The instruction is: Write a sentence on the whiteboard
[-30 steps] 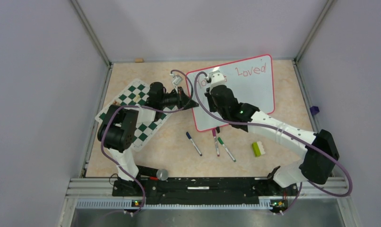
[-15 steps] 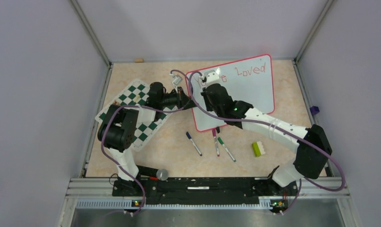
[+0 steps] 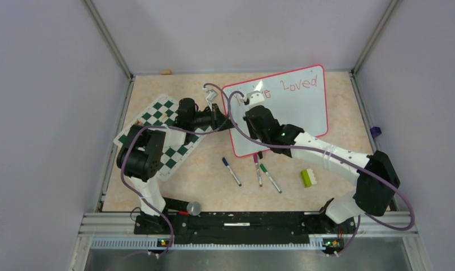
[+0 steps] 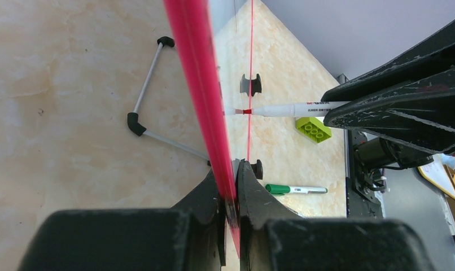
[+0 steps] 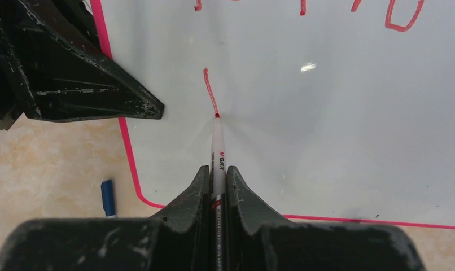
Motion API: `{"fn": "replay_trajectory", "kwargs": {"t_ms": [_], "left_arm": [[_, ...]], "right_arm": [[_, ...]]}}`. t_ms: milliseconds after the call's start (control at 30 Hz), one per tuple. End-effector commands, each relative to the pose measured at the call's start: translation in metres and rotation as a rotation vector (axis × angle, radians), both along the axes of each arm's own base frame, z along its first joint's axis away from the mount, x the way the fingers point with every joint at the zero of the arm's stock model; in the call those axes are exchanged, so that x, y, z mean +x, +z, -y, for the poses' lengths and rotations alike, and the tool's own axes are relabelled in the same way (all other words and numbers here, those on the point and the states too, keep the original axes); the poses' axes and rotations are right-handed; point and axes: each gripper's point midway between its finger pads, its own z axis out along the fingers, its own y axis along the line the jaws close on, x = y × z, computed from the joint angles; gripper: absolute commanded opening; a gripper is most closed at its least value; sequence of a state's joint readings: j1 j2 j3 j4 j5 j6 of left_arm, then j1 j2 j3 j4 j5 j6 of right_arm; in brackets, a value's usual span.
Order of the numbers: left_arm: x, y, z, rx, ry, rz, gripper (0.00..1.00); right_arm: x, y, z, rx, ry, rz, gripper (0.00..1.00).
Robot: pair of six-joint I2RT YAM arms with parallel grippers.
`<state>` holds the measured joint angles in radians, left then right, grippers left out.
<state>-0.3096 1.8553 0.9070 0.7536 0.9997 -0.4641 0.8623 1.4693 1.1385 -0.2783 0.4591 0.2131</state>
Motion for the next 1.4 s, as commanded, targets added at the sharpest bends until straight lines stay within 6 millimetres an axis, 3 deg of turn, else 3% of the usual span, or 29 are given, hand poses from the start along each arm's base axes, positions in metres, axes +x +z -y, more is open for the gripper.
{"fn": "replay_trajectory", "kwargs": {"t_ms": [0,200,400,533,1367], "left_arm": [[0.000,-0.033,-0.001,0.080,-0.005,0.098,0.00],[0.000,-0.032,-0.001,0.079,-0.006,0.101,0.00],[0.000,-0.032,-0.001,0.080,-0.005,0.100,0.00],[0.000,-0.032,-0.001,0.080,-0.003,0.100,0.00],[0.000,-0.033,-0.001,0.081,-0.001,0.102,0.00]], "right_arm": [[-0.008,0.003,0.005,0.013,-0.007,-0.008,0.00],[-0.011,0.002,0.008,0.017,-0.012,-0.011,0.00],[-0.008,0.043,-0.005,0.101,0.030,0.045,0.00],[-0.003,0.058,-0.014,0.127,0.049,0.068,0.00],[0.026,0.045,-0.021,0.066,-0.009,0.094,0.00]]}}
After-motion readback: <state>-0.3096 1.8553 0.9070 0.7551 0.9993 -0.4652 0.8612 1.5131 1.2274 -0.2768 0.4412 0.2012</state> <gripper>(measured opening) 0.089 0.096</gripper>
